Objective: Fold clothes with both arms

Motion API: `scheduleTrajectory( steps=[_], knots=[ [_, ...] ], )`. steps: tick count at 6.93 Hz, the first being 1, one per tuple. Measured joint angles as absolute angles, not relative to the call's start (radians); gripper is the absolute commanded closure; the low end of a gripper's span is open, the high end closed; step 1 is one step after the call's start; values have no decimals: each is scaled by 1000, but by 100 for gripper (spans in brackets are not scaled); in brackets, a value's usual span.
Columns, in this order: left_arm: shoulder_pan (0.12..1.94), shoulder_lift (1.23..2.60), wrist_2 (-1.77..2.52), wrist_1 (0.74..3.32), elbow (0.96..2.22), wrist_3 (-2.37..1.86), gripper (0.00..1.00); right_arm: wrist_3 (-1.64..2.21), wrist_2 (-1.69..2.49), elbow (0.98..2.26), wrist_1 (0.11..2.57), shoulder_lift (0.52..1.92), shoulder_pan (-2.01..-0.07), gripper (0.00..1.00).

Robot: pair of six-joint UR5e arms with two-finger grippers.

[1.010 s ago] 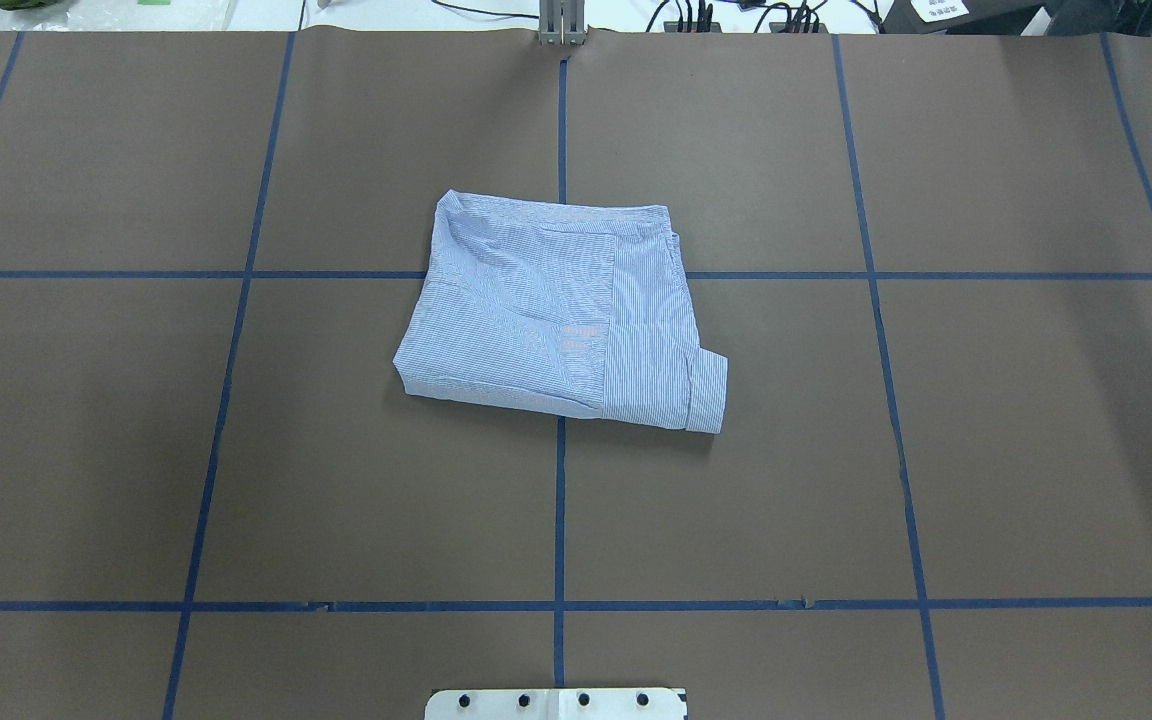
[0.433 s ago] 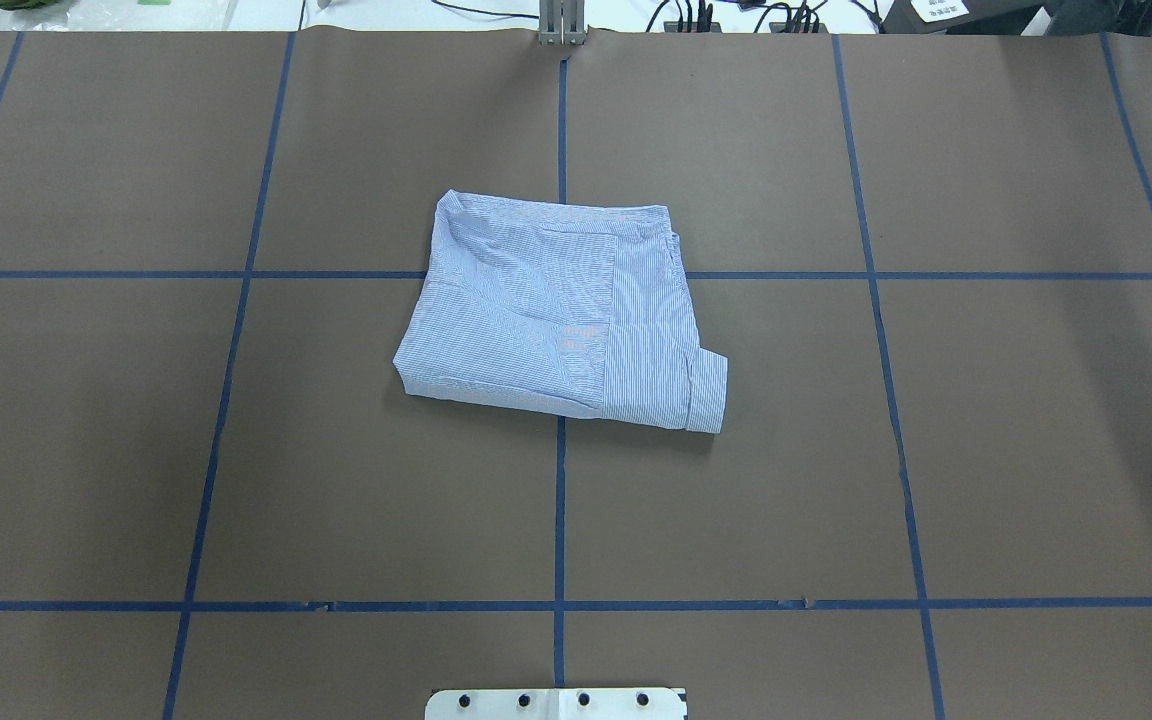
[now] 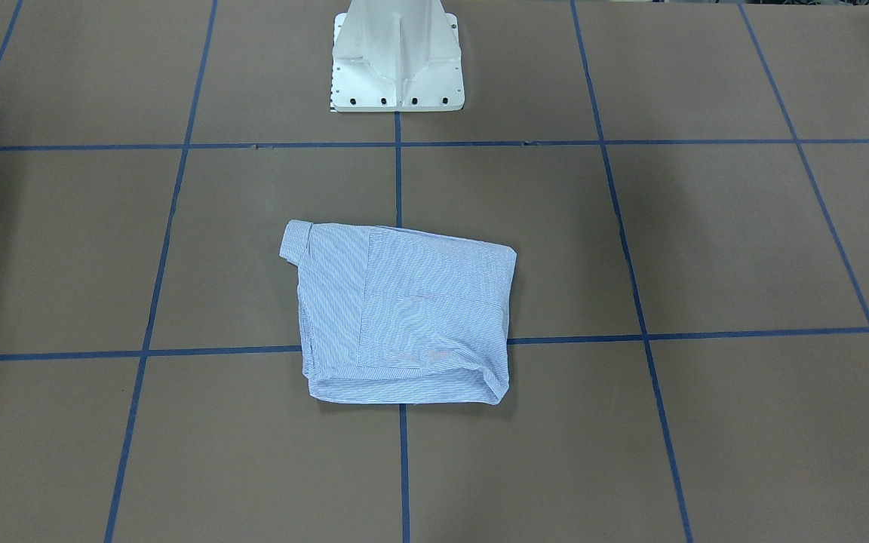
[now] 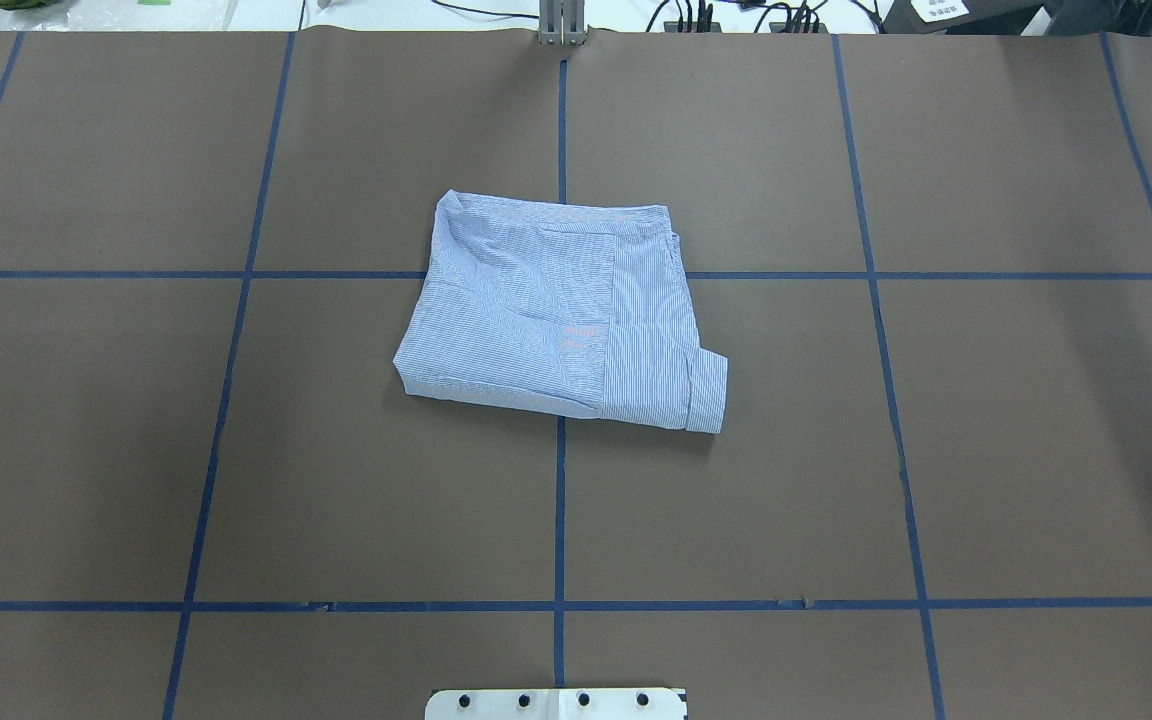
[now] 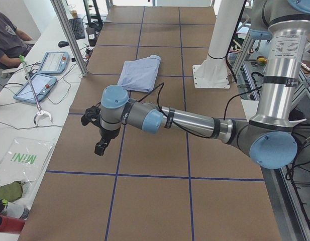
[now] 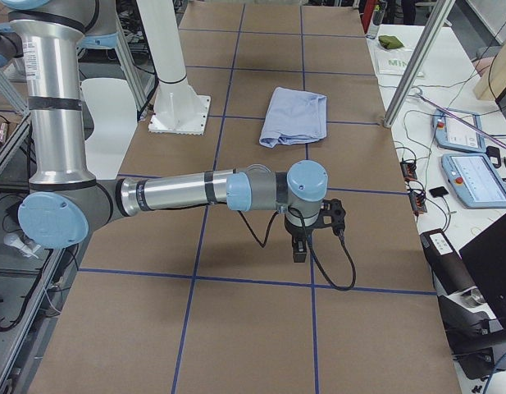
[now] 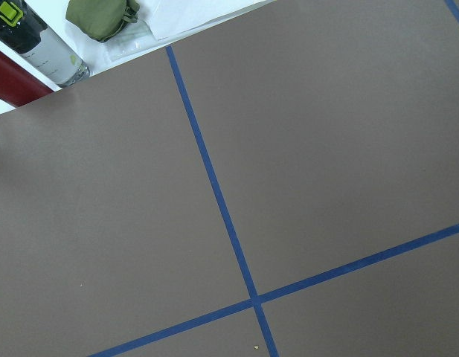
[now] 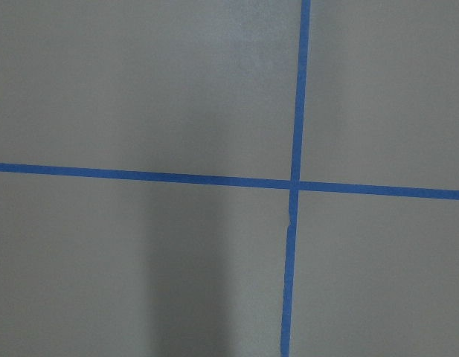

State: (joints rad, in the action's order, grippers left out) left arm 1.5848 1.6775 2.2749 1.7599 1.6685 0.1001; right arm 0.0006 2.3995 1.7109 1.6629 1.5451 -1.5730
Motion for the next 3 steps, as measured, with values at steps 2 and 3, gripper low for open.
scheduleTrajectory(
  steps=[2, 3],
  knots=[
    [1585, 1678, 2275, 1761, 1669, 100, 1, 0, 2400, 1708, 1663, 1552, -1572, 0],
    [1585, 1678, 2275, 1761, 1668, 100, 1, 0, 2400, 1708, 1662, 1553, -1572, 0]
  ],
)
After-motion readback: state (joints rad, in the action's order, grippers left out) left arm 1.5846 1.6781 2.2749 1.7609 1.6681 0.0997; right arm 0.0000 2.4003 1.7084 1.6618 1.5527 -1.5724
